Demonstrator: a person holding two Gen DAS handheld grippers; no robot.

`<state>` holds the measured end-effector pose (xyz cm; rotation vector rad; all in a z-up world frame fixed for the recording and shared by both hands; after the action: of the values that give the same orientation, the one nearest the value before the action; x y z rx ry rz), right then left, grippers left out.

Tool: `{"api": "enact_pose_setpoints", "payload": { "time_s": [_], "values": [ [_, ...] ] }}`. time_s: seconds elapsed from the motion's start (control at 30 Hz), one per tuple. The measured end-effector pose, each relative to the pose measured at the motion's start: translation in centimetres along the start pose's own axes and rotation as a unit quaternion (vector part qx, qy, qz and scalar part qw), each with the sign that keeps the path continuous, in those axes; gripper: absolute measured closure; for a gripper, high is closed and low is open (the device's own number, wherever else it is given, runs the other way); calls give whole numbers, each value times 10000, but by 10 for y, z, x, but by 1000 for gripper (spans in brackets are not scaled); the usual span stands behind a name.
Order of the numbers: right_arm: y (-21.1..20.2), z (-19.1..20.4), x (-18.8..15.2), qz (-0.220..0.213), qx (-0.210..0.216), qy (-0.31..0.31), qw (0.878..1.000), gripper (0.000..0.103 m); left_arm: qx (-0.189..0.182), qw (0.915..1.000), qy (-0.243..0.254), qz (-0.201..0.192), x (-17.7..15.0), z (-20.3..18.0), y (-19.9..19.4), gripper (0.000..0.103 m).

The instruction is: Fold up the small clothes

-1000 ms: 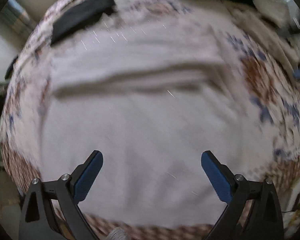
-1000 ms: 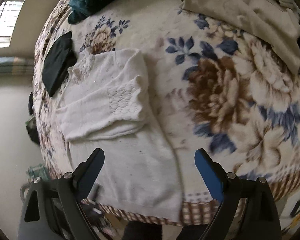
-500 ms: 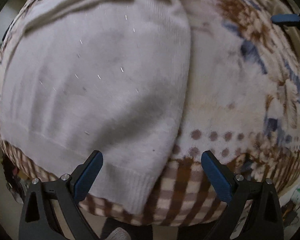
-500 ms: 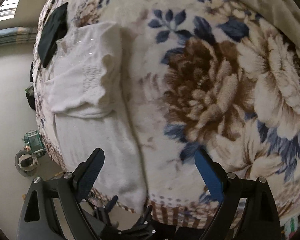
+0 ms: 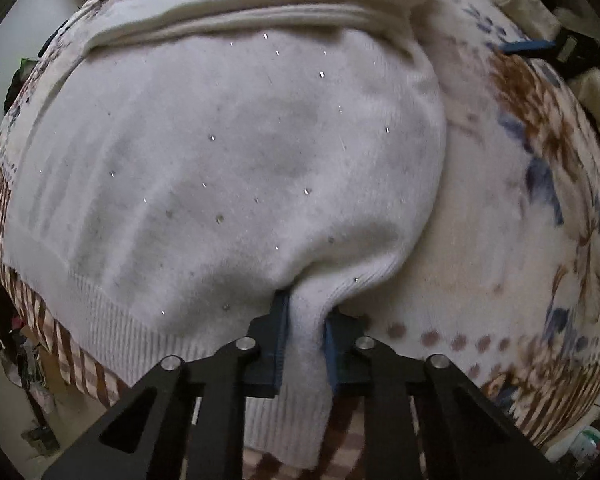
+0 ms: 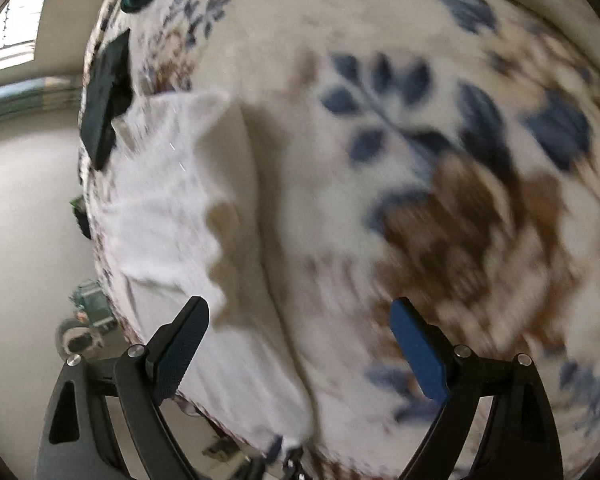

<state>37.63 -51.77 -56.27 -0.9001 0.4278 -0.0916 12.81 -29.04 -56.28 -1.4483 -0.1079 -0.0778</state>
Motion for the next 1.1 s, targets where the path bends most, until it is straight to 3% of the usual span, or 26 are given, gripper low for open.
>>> {"api": "enact_pose_setpoints", "payload": {
  "time_s": [0.23, 0.3, 0.37, 0.4, 0.47, 0.53, 0.77, 1.1],
  "values": [
    [55, 32, 35, 223, 264, 11, 9994, 10, -8, 9999, 18, -150, -5, 4, -12, 92],
    [66, 36, 37, 157, 216, -25, 9996, 9, -43, 9998, -25, -170, -7, 7, -16, 92],
    [69, 43, 34, 47, 441, -96, 9990, 13, -63, 9998, -58, -196, -8, 12, -20, 92],
    [72, 49, 31, 28, 518, -210, 9984, 19, -68, 9997, -66, -210, -8, 16, -22, 92],
    [80, 57, 26, 120, 450, -355, 9983, 71, -78, 9996, -94, -240, -3, 27, -30, 92],
    [88, 68, 19, 44, 222, -509, 9985, 78, -66, 9995, -107, -274, 0, 33, -36, 93],
    [64, 95, 2, -263, 147, -267, 9992, 84, 38, 9981, -362, -491, -8, 66, -72, 94],
    [25, 188, -20, -282, -307, -732, 9964, 85, 123, 9931, -951, -677, -5, 114, -115, 94]
  ]
}}
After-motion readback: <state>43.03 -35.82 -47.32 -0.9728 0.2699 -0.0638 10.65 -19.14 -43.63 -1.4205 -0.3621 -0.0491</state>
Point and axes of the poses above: each gripper's, at about its wrist camera, not at the fingertips, and y roughly the way its jaws point, z to its left, x to its top, the point moved 1 cm from there along y, roughly the way its jaws point, and after that the axes turned 11 degrees about y, right-handed, at the moved point
